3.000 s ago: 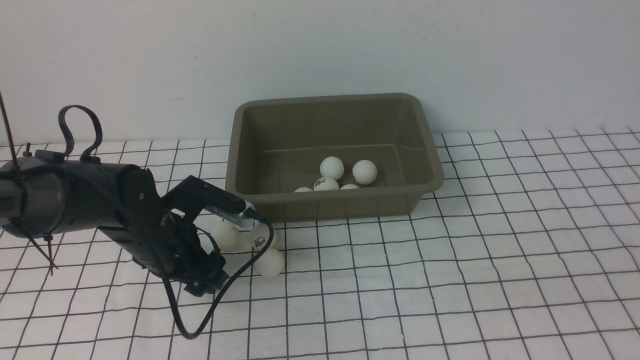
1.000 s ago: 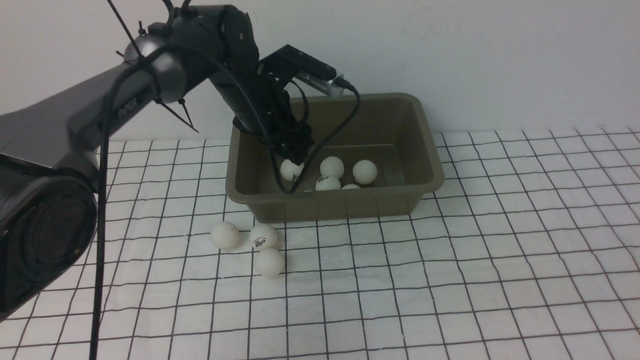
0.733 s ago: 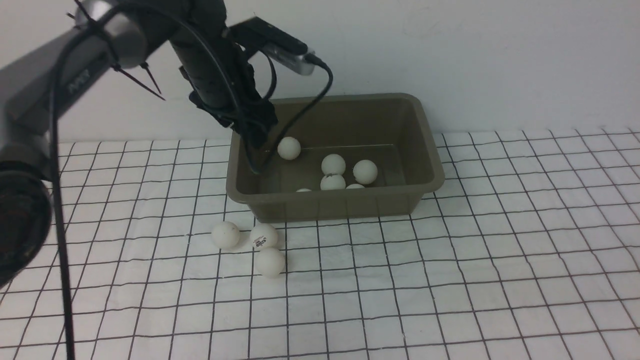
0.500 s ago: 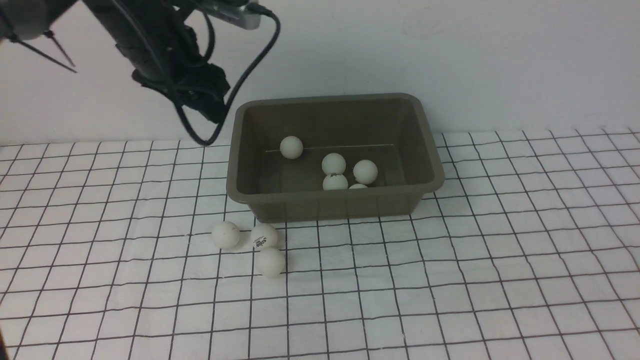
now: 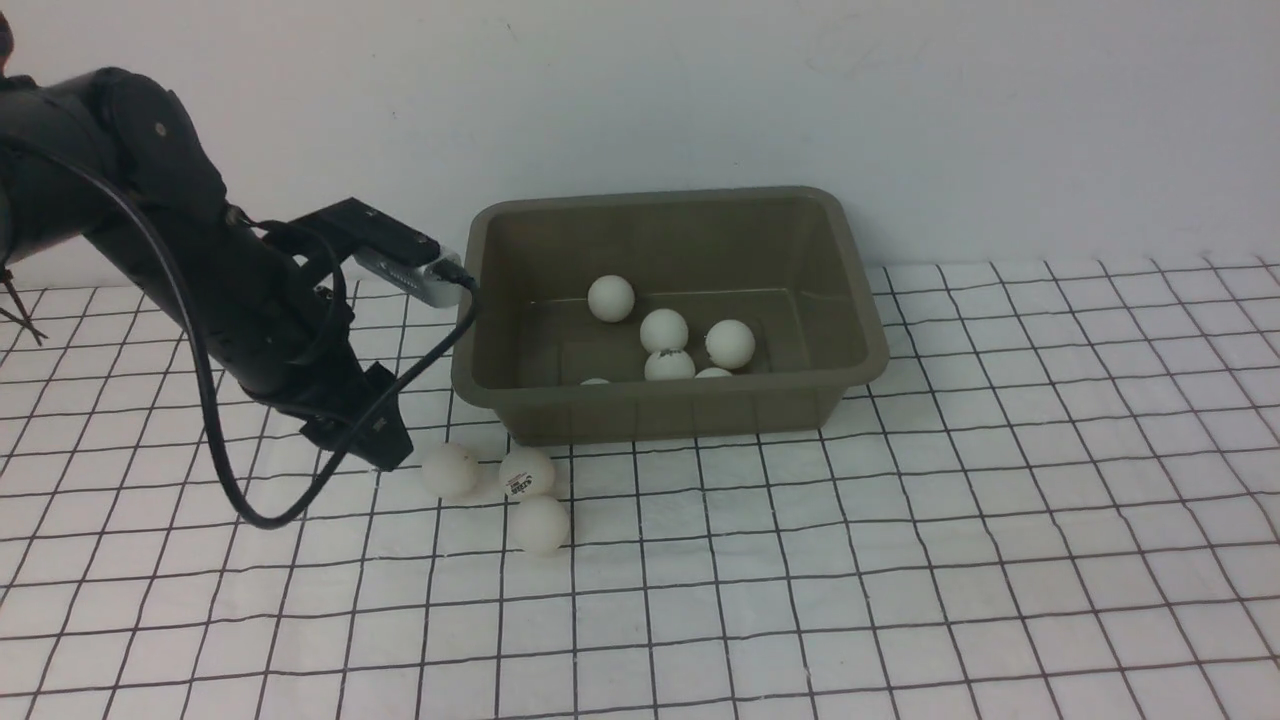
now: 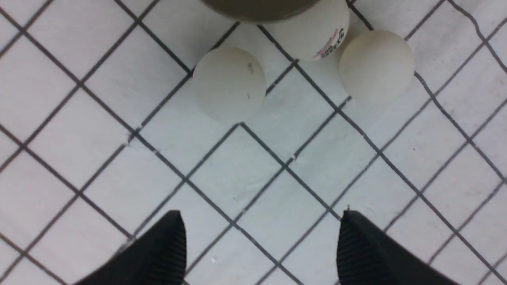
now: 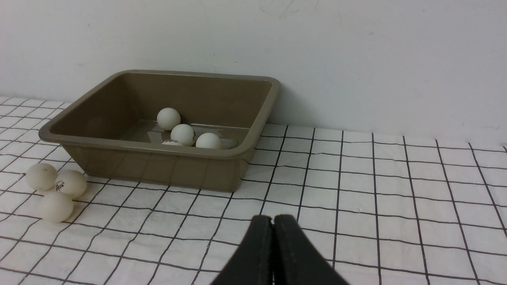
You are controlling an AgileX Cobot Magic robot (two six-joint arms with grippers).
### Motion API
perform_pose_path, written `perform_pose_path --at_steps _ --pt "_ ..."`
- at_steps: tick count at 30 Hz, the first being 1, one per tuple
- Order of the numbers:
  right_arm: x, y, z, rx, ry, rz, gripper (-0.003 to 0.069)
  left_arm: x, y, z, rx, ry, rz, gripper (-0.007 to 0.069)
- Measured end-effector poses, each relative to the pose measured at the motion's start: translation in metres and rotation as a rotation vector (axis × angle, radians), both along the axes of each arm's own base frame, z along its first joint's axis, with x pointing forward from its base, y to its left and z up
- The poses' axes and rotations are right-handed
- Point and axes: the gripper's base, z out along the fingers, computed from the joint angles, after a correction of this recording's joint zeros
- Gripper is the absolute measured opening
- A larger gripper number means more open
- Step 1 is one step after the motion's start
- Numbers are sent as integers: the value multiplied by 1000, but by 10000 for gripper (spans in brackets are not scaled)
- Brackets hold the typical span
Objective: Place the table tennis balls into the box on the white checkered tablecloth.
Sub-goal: 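Reach for and grasp a ping pong ball on the table beside the basket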
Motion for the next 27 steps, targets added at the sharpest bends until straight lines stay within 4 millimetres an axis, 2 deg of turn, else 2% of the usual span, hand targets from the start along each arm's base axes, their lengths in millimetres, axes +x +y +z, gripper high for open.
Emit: perform_pose_path --at_steps 5,17,27 --pt "0 0 0 0 0 0 -18 12 -5 -17 -57 -15 39 458" --pt "0 0 0 0 0 0 -18 29 -6 -58 -70 6 95 458" --pt "0 0 0 0 0 0 -18 35 -10 -65 -127 -14 122 493"
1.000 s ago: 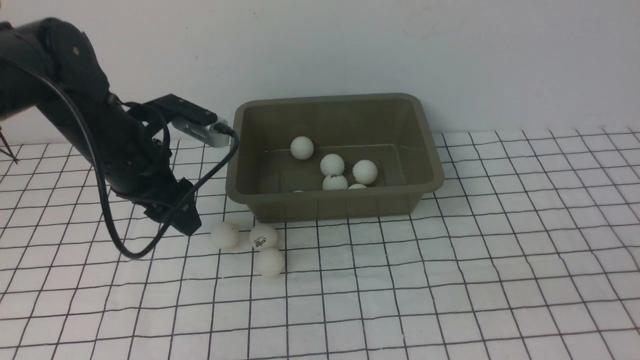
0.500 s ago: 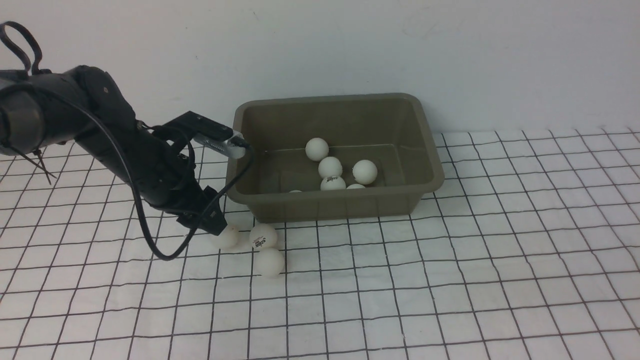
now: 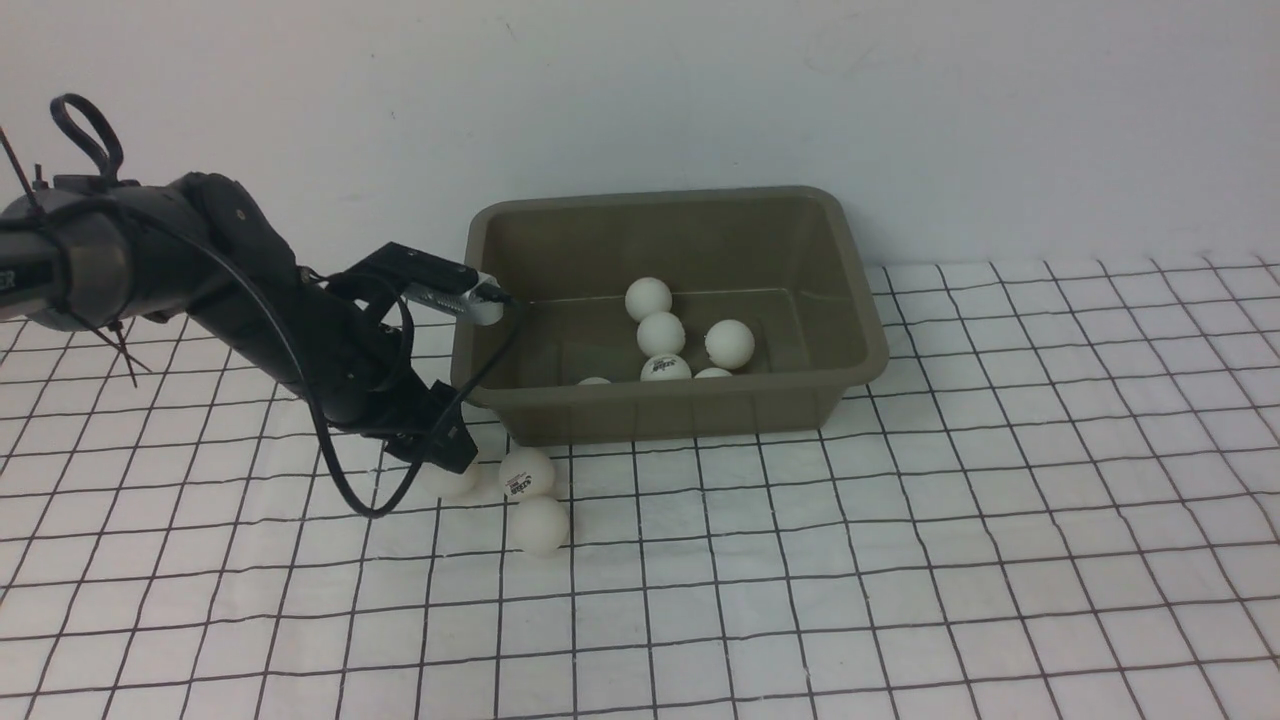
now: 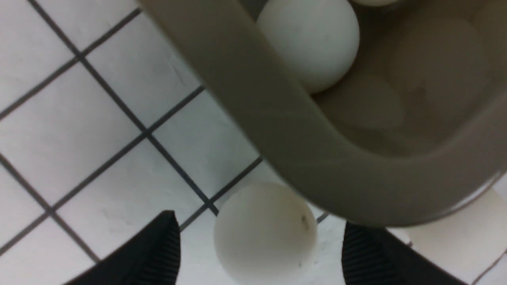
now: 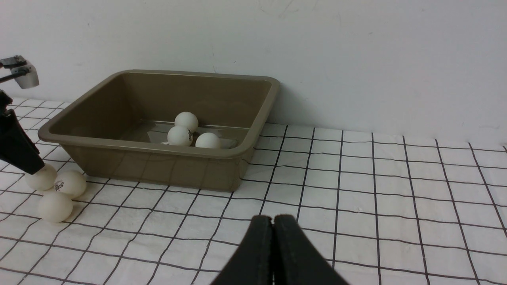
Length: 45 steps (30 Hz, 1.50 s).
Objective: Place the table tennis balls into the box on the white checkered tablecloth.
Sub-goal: 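Reach for and grasp a ping pong ball on the table beside the basket, then drop the ball into the bin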
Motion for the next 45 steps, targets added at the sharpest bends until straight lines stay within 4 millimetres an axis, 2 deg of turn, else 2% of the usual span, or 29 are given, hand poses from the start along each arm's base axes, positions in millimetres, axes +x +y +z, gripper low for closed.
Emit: perform_pose_path --at_steps 14,17,20,27,30,31,32,33,36,37,38,41,45 --pt "0 0 0 0 0 0 -18 3 -2 -23 -14 53 5 500" --pt "0 0 0 0 0 0 -18 3 -2 -24 -16 56 11 447" --pt "0 0 0 0 0 0 -18 2 -2 -24 -22 65 18 350" --pt "0 0 0 0 0 0 -18 -5 6 -19 3 141 30 352" --pt "0 0 0 0 0 0 -18 -12 27 -5 105 166 54 352" --pt "0 0 0 0 0 0 -18 -15 36 7 145 161 76 352" --pt "0 0 0 0 0 0 -18 -16 38 8 150 160 80 352" --pt "0 0 0 0 0 0 -18 -20 48 22 187 149 118 352" --pt "0 0 0 0 0 0 -18 -29 52 64 181 56 181 352" --pt "0 0 0 0 0 0 -18 -29 51 65 179 54 182 352" --pt "0 0 0 0 0 0 -18 -30 47 76 161 19 183 352" --pt "0 0 0 0 0 0 -18 -25 12 106 84 -123 133 352" --pt "0 0 0 0 0 0 -18 -5 -40 115 39 -242 38 352"
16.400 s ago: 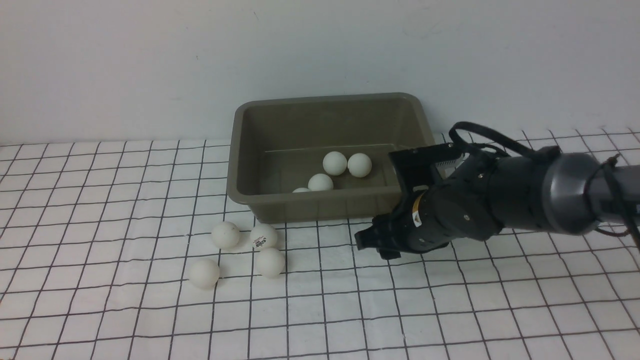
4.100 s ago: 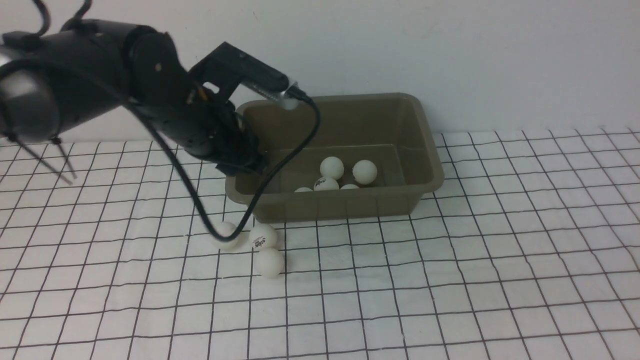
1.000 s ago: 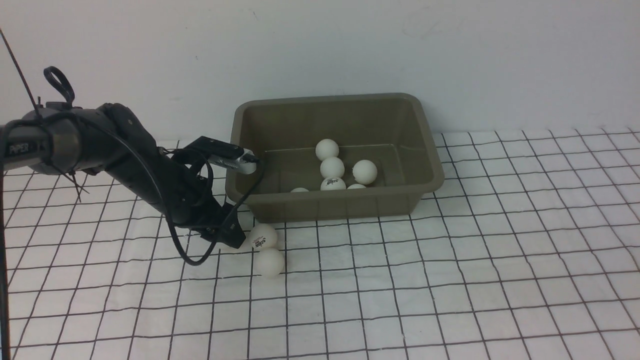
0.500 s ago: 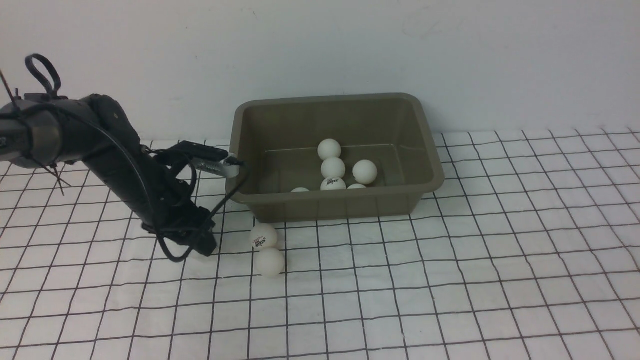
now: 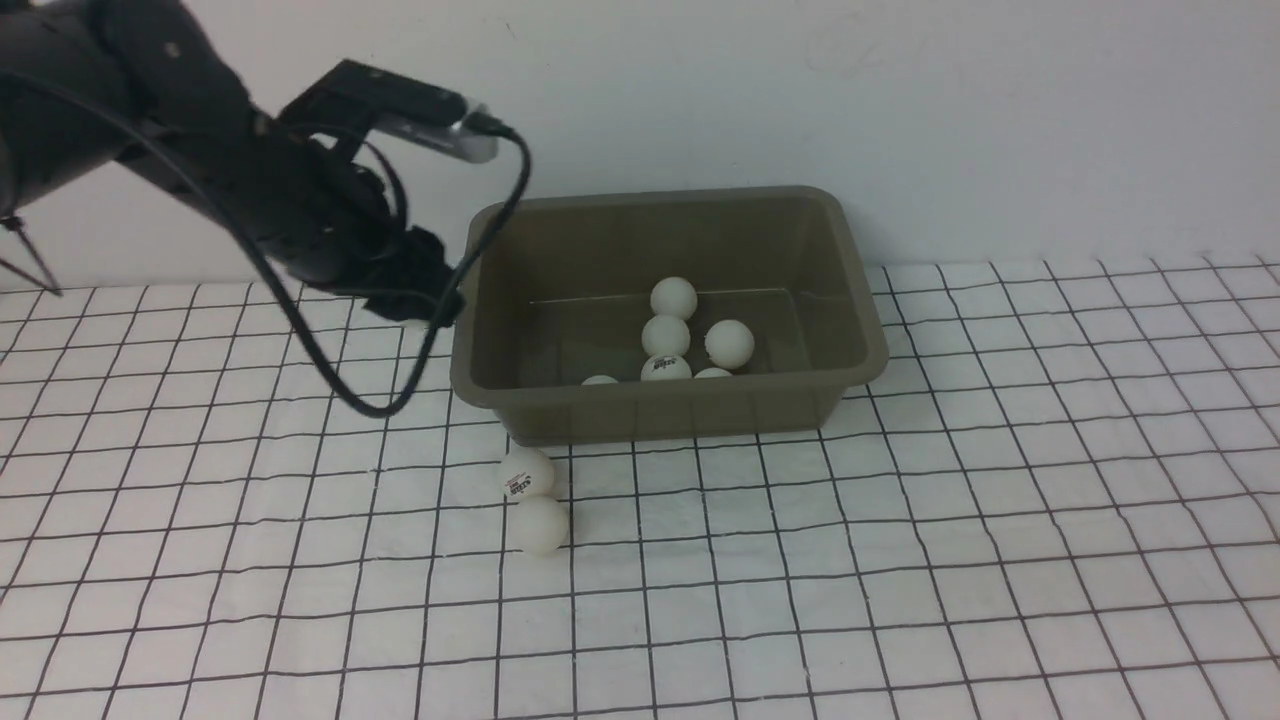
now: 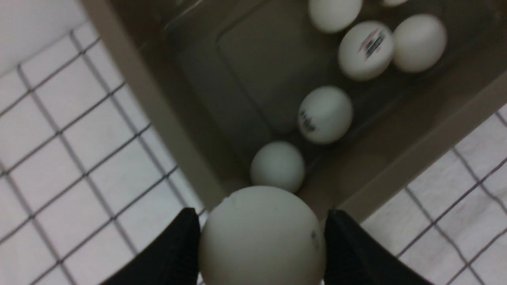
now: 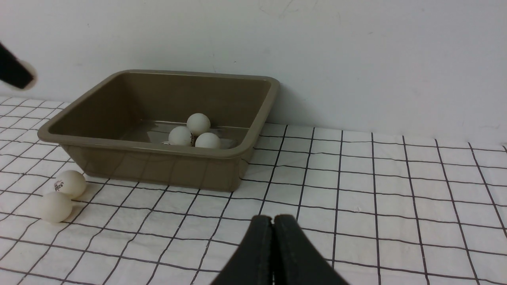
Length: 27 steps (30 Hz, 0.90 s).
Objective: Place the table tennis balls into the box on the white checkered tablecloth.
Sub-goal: 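Drop the ball into the bin, then reach for and grasp a ping pong ball on the table beside the basket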
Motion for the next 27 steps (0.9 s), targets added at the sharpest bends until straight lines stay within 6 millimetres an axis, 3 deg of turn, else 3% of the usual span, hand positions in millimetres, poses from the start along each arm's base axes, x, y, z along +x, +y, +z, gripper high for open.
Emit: perform_pose_path --at_steps 5,11,14,18,23,27 --pt "0 0 0 0 0 0 -18 33 -46 -24 5 -27 -76 379" --pt "0 0 0 0 0 0 -18 64 -62 -46 4 -9 -89 419" --pt "0 0 0 0 0 0 -18 67 -63 -48 6 21 -90 420" --pt "0 0 0 0 0 0 -18 66 -62 -37 37 81 -89 419" --pt "0 0 0 0 0 0 -18 50 -49 7 114 160 -15 419" --pt "0 0 0 0 0 0 -18 39 -42 25 122 155 53 419"
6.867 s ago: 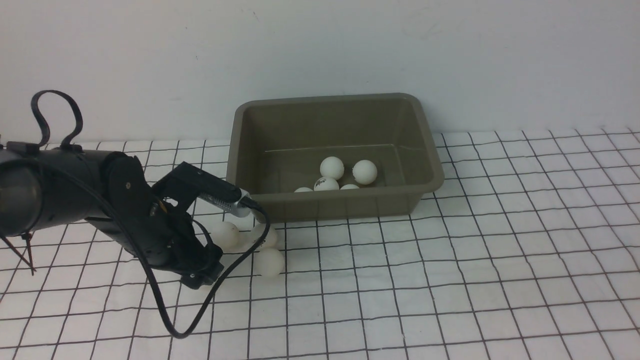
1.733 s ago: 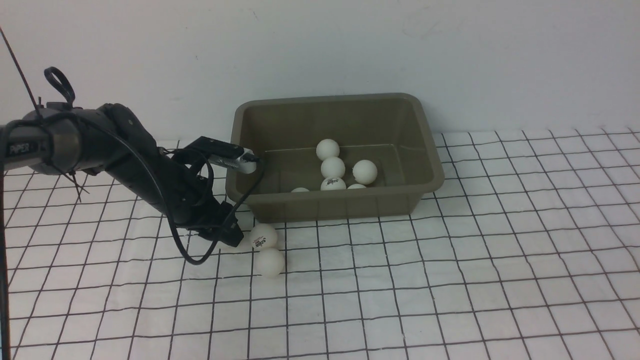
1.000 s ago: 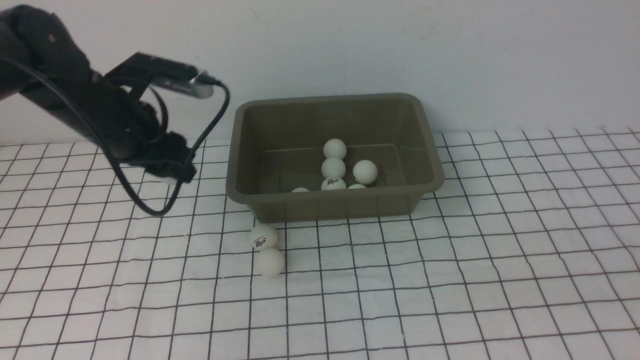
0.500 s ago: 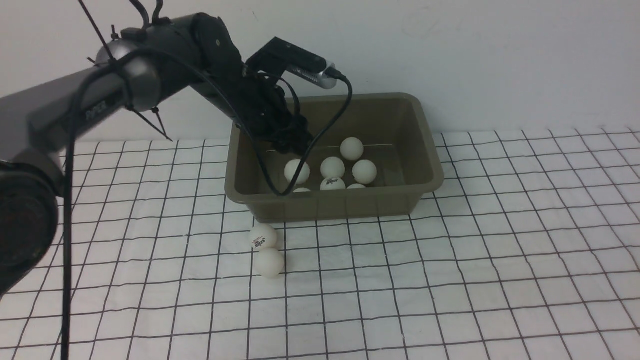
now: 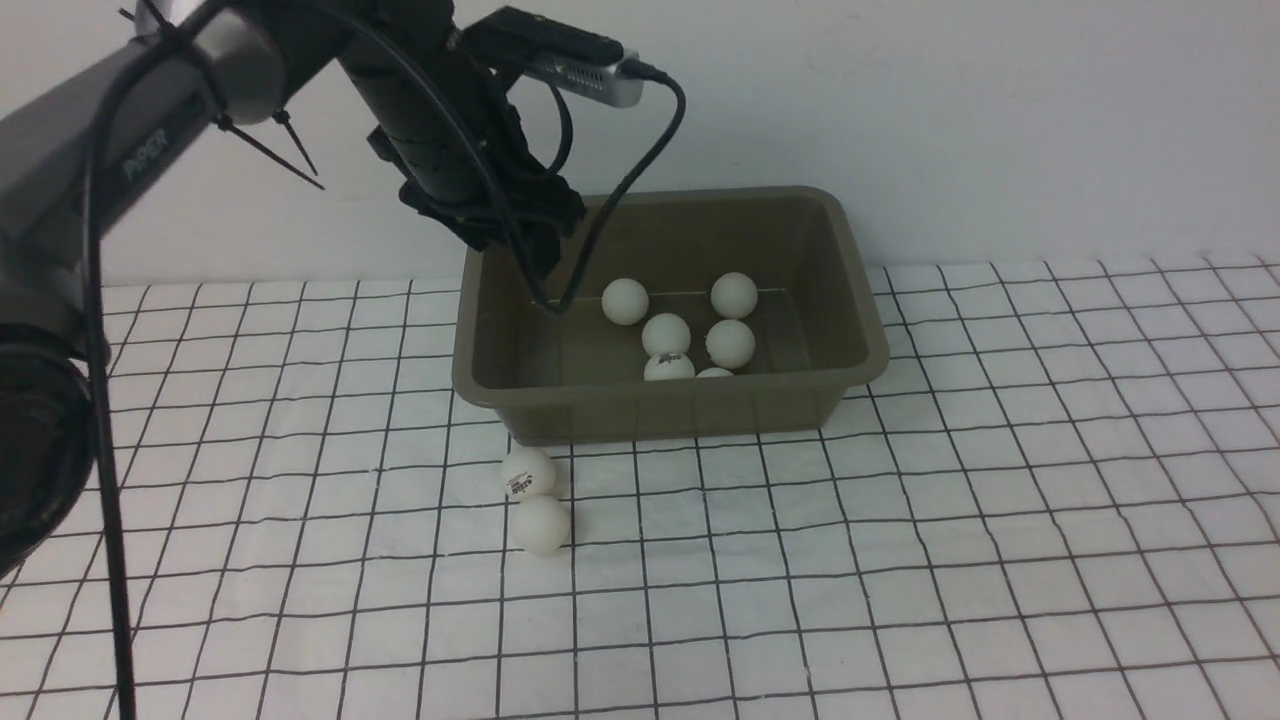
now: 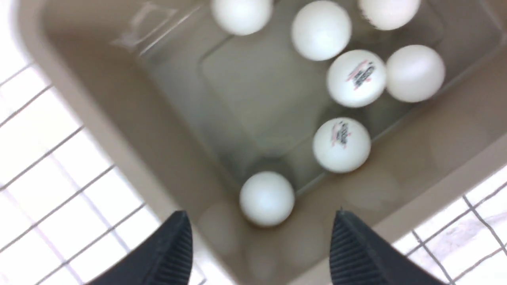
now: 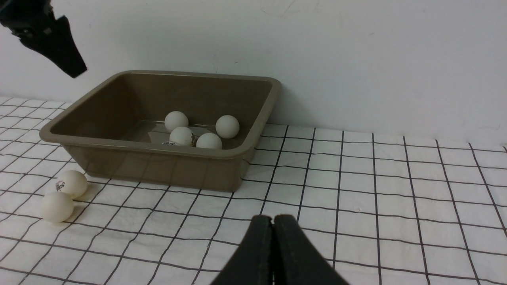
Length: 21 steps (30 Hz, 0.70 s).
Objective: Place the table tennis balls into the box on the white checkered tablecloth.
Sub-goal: 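Reach for and grasp a ping pong ball on the table beside the basket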
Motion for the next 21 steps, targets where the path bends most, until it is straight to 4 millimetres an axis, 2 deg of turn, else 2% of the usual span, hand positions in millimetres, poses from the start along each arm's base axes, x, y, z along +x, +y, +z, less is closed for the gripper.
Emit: perform_pose_path --at_steps 3,7,10,12,13,14,17,21 --pt "0 0 0 0 0 0 -18 -17 3 2 -1 38 34 419" --pt "0 0 0 0 0 0 -18 -42 2 -12 28 123 25 419" --pt "0 0 0 0 0 0 -18 -60 1 -26 53 190 13 419" --pt "0 0 0 0 0 0 -18 -80 1 -49 86 280 2 419" --pt "0 0 0 0 0 0 -18 -81 0 -48 85 278 1 419" --pt "0 0 0 0 0 0 -18 -91 0 -61 95 304 3 419" --pt "0 0 0 0 0 0 -18 -100 -4 -80 90 300 18 419" --pt "0 0 0 0 0 0 -18 -101 -10 -93 71 245 13 419"
